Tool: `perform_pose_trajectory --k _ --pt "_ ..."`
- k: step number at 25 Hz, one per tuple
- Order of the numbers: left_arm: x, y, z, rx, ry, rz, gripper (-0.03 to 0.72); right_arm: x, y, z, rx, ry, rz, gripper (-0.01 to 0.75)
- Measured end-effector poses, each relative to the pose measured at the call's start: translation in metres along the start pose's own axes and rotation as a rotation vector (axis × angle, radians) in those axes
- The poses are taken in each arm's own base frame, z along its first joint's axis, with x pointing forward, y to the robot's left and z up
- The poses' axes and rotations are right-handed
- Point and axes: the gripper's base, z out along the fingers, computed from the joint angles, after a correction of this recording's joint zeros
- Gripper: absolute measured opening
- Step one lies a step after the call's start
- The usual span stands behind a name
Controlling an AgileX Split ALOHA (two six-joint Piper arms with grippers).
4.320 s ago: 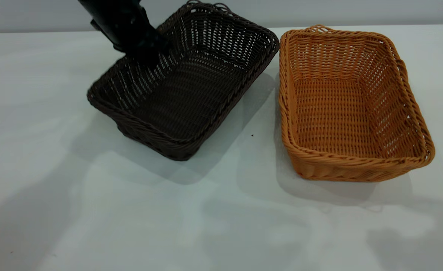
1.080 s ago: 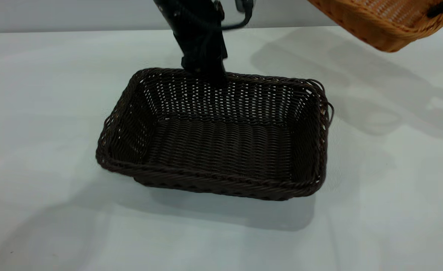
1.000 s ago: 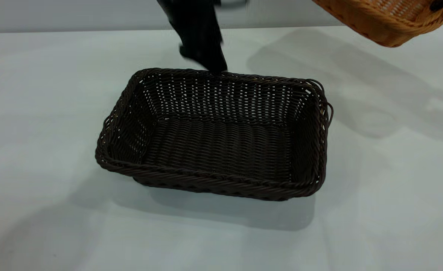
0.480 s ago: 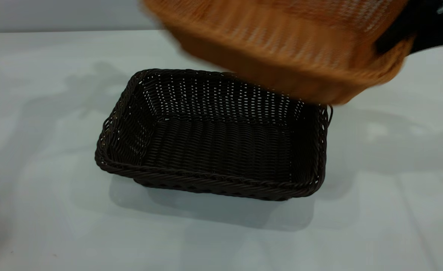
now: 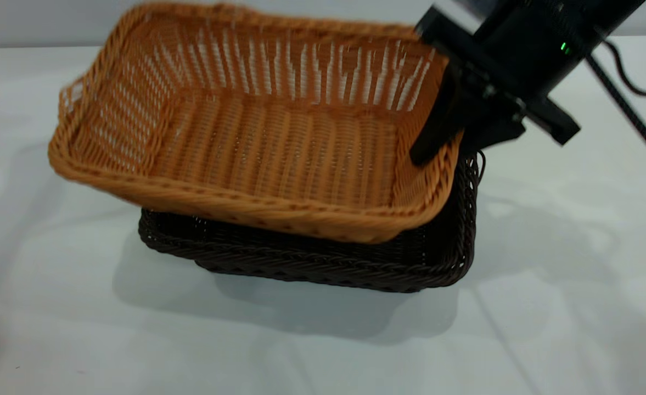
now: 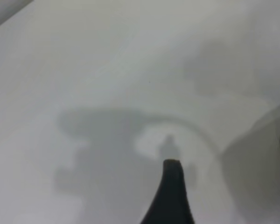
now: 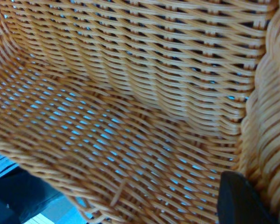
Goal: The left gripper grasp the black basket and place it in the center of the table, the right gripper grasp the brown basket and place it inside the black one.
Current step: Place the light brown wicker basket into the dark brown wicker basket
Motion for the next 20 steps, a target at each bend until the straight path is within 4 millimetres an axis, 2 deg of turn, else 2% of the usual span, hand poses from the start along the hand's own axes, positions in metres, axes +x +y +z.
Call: perform_pose_trajectory --k 7,20 --pt "0.000 0.000 0.000 0.001 -0.001 0.004 0.563 -0.002 -0.009 0.008 0.032 0.010 0.006 0.069" --pt "0.000 0.000 0.000 0.001 -0.001 0.004 0.563 -0.001 -0.016 0.005 0.072 0.033 -0.014 0.069"
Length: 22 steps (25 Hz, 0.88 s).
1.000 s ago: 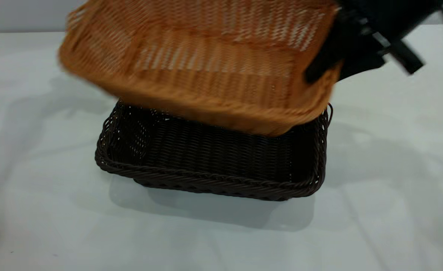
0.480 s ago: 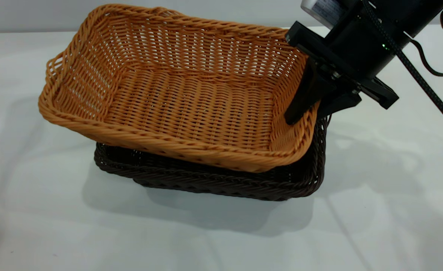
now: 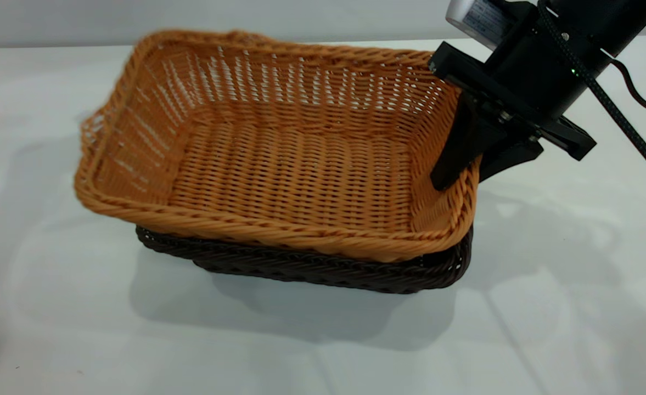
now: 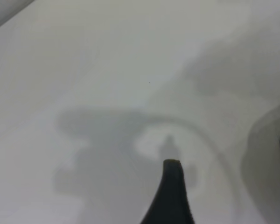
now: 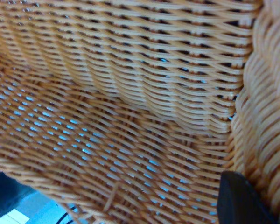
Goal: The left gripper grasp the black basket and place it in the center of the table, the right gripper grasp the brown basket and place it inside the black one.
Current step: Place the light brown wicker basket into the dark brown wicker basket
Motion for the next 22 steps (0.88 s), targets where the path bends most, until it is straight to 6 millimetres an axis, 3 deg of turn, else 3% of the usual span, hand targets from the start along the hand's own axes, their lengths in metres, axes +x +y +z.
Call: perform_pose_trajectory --k 9,12,19,22 --pt "0.000 0.000 0.000 0.000 0.000 0.000 0.563 -0.005 -0.005 0.000 0.034 -0.049 0.014 0.103" --pt "0.000 0.000 0.000 0.001 0.001 0.000 0.563 -0.006 -0.007 0.001 0.034 -0.051 0.022 0.204" --pt "0.000 0.000 -0.001 0.000 0.000 0.000 0.563 -0.009 -0.008 -0.001 0.061 -0.097 -0.019 0.556" --pt "-0.002 0.000 -0.006 -0.014 -0.002 0.010 0.563 -0.010 -0.003 -0.013 0.096 -0.133 -0.083 0.627"
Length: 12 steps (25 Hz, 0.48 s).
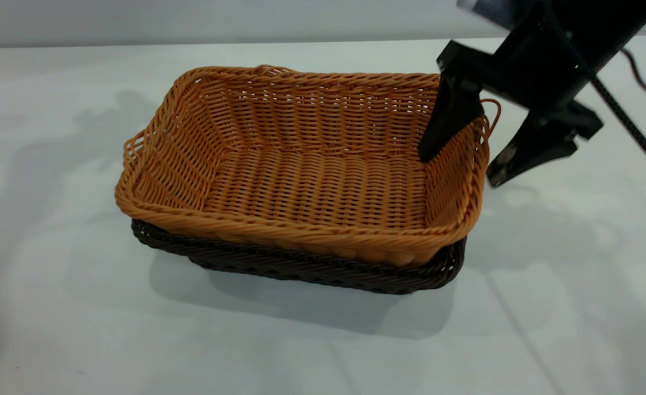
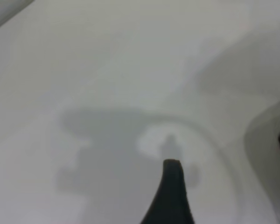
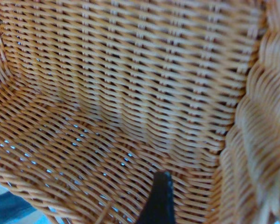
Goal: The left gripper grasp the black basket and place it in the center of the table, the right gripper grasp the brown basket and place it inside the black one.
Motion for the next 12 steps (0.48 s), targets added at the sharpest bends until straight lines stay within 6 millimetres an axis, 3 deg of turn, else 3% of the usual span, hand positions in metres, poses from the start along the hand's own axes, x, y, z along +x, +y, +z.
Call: perform_pose_trajectory --k 4,8,12 --pt "-0.012 -0.006 -0.038 -0.043 -0.055 -0.007 0.563 -0.012 0.014 -0.040 0.014 -0.110 -0.097 0.627" --pt "-0.023 -0.023 -0.096 -0.061 -0.116 -0.028 0.563 -0.017 0.036 -0.109 0.010 -0.265 -0.190 0.582" --pt "-0.024 -0.047 -0.163 -0.097 -0.165 -0.061 0.563 0.003 0.064 -0.183 -0.021 -0.398 -0.282 0.568"
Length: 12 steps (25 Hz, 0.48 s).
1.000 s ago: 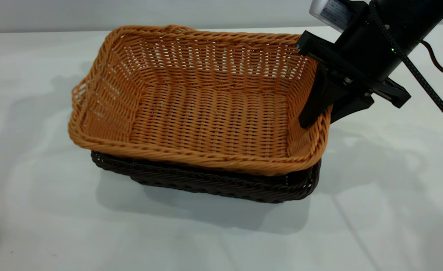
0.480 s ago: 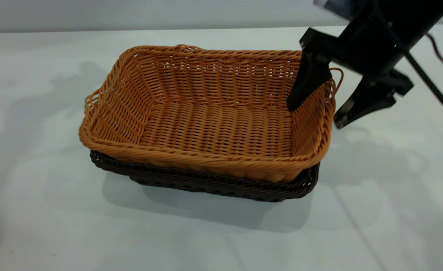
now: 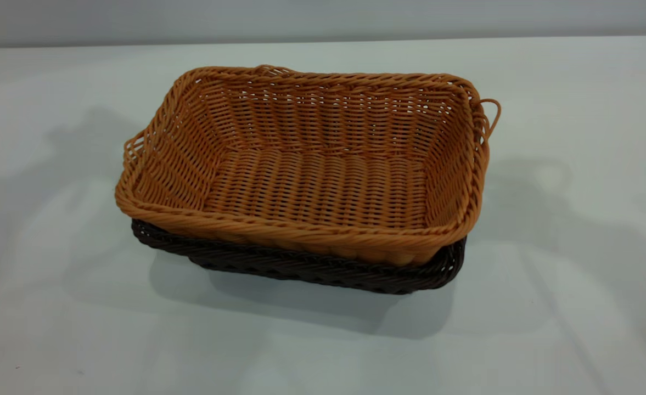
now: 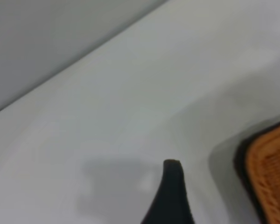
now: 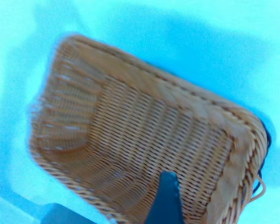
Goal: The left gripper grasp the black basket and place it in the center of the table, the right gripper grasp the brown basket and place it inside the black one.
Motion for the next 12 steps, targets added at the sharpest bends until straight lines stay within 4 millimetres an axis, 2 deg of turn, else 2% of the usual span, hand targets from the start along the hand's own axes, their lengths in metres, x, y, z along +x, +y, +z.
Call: perform_pose_trajectory --k 3,6,10,12 --pt "0.000 -0.016 -0.056 -0.061 -0.023 -0.059 0.563 0.006 0.029 -0.056 -0.022 -0.082 -0.086 0.568" --pt "0.007 -0.033 -0.104 -0.097 -0.031 -0.136 0.563 0.025 0.059 -0.108 -0.046 -0.157 -0.173 0.566" --pt "0.022 -0.053 -0.153 -0.156 -0.037 -0.247 0.563 0.060 0.089 -0.161 -0.072 -0.220 -0.270 0.566" --pt "0.026 -0.058 -0.171 -0.198 -0.073 -0.293 0.563 0.081 0.102 -0.184 -0.081 -0.244 -0.316 0.565"
